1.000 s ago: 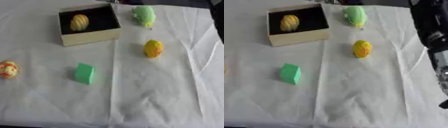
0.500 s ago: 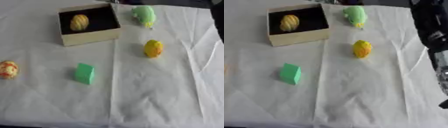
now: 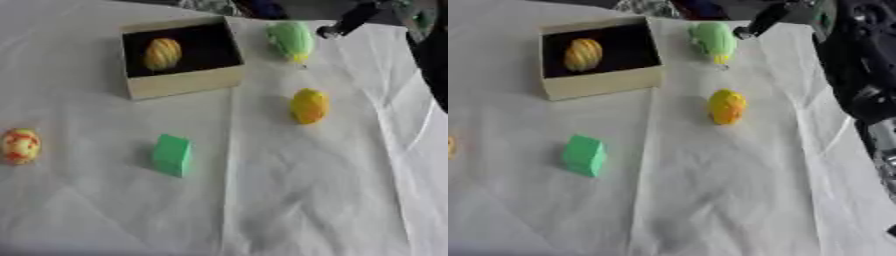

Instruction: Pick up objects on the table and place them in the box.

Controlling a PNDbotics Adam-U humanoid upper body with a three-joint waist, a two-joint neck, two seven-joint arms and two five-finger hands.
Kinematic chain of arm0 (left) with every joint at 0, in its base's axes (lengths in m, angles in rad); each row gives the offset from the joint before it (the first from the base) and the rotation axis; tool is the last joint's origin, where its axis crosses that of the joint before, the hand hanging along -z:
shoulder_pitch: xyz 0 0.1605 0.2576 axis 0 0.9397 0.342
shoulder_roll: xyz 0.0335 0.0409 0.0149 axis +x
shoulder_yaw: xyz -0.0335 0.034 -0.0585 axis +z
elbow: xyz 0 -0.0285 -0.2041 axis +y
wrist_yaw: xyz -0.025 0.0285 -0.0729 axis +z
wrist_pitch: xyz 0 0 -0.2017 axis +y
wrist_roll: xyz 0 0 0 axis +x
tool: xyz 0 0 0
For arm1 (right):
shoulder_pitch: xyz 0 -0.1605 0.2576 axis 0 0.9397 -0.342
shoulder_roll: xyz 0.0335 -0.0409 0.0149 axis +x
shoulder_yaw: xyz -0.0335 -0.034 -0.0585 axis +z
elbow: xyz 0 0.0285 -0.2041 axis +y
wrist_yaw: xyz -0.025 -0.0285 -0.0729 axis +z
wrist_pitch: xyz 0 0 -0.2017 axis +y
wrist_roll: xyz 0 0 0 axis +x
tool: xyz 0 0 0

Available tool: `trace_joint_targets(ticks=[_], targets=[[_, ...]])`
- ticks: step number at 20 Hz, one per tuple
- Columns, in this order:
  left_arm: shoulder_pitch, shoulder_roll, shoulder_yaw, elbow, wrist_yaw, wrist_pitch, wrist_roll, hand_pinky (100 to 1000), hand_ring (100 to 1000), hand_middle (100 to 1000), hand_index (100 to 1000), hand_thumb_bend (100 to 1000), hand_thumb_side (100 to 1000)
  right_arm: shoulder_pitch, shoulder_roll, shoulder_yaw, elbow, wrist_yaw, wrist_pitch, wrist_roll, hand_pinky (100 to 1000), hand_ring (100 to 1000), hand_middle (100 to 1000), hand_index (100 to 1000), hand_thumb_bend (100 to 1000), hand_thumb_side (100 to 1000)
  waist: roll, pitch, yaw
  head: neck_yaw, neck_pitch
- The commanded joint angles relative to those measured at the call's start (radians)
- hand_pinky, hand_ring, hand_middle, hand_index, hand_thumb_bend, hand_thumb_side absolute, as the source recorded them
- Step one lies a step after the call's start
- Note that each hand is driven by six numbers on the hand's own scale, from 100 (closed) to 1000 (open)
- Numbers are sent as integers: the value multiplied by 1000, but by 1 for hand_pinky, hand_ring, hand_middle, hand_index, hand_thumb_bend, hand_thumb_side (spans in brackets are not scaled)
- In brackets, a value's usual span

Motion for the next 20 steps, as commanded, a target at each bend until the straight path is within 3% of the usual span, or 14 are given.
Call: trace_joint_targets(ticks=[1,15,16,20], targets=[[-11,18,6,-20,0,0,-4,840,815,764,817,100,657,-15,-16,0,13,4,-16,-5,916,1000,961,1000,325,627,-2,-16,0,-2,-18],[-10,15,6,-20,4,1,-6,841,815,764,817,100,657,-26,25,-10,72,46,-24,-36,916,1000,961,1000,364,620,1,-16,0,-8,-20],[-11,13,4,-20,5,2,-7,842,816,764,817,100,660,-30,33,-16,68,43,-20,-42,913,1000,956,1000,300,562,0,-13,4,-12,-18],[-14,11,3,-20,8,4,-9,842,816,765,817,100,660,-37,77,-24,74,55,10,-82,912,1000,957,1000,293,553,-1,-9,8,-13,-17]])
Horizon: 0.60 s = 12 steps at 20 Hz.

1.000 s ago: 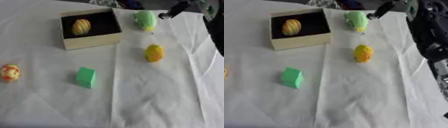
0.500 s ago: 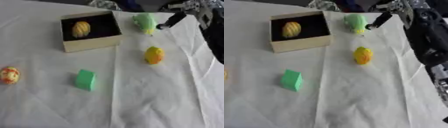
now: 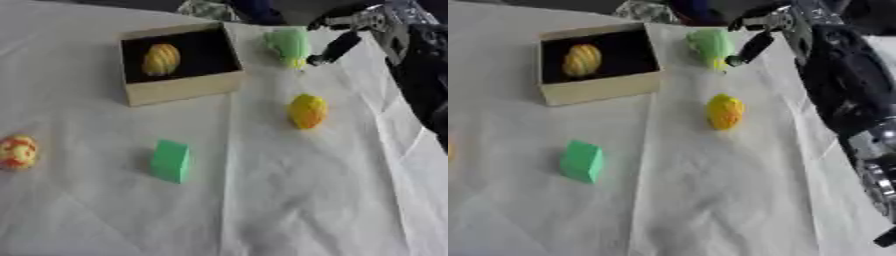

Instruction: Pick up objects on the table and place them in the box.

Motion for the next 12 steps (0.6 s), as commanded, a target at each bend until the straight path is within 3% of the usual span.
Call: trace_joint_targets(ticks=[1,10,12], targets=[[-13,11,3,-20,6,0,-5,842,816,765,817,100,660,-29,5,-12,2,19,18,-30,911,1000,959,1000,297,554,0,-9,3,-4,-7],[-15,7,2,-20,10,1,-7,842,817,765,816,100,662,-36,32,-28,41,76,57,-76,908,1000,961,1000,312,538,-1,-2,7,-5,-9],[-15,6,2,-20,11,1,-7,842,817,765,816,100,663,-39,40,-31,48,90,66,-82,907,1000,963,1000,351,543,0,0,8,-7,-10]])
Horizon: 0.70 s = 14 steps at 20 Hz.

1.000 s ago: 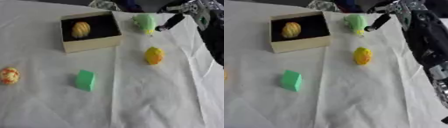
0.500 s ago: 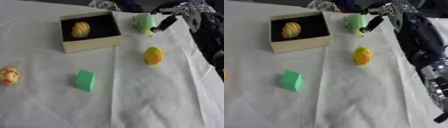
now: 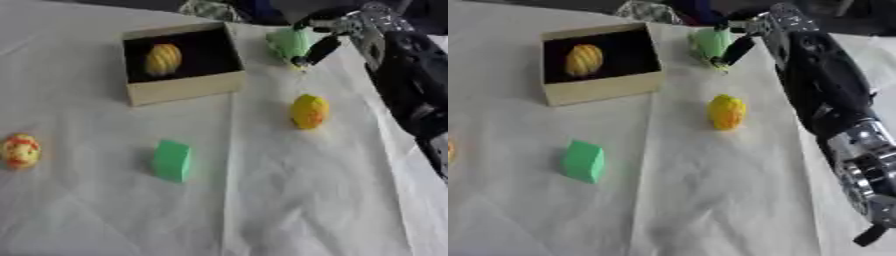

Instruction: Pick up objects on the table and place them in the box.

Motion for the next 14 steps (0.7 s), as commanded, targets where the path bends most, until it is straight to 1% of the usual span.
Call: trace_joint_targets(ticks=[1,2,4,11,14], targets=[[-10,6,1,-20,4,-1,-3,842,817,765,816,100,663,-31,-6,-11,5,30,16,-15,906,1000,964,1000,370,560,0,-2,3,-7,-10],[-10,5,1,-20,5,-1,-4,843,817,765,816,100,663,-32,-5,-11,7,42,26,-23,904,1000,963,1000,380,547,0,-1,4,-8,-11],[-9,3,1,-20,6,0,-4,843,817,765,816,100,664,-33,1,-14,8,67,42,-40,901,1000,961,1000,371,545,1,1,6,-8,-13],[-13,2,-1,-20,9,1,-7,843,817,765,816,100,664,-38,20,-23,33,119,62,-57,893,1000,957,1000,388,577,2,3,9,-11,-17],[-14,1,-1,-20,10,2,-8,843,817,765,816,100,664,-39,32,-26,48,139,71,-65,887,1000,949,1000,382,587,4,5,11,-12,-21]])
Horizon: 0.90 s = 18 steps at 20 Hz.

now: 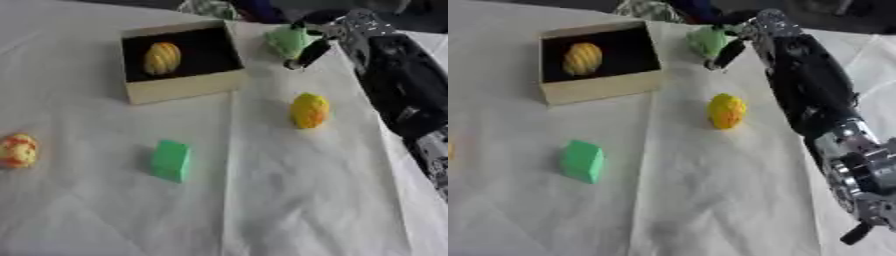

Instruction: Pick up objects on the table and place them in the box.

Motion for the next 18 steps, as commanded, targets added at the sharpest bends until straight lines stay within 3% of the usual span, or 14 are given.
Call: trace_joint_targets(ticks=[1,8,18], targets=[[-13,9,-1,-20,2,-1,-4,843,817,765,816,100,664,-22,0,-9,10,27,11,-8,886,1000,949,1000,381,587,4,-2,3,-5,-20],[-17,7,-2,-20,7,0,-6,843,818,765,816,100,665,-25,18,-24,47,61,41,-18,846,983,905,1000,306,592,6,6,9,-8,-29],[-17,6,-2,-20,11,3,-7,844,818,766,816,100,668,-27,28,-37,76,114,89,-80,759,886,845,955,333,639,9,13,12,-17,-34]])
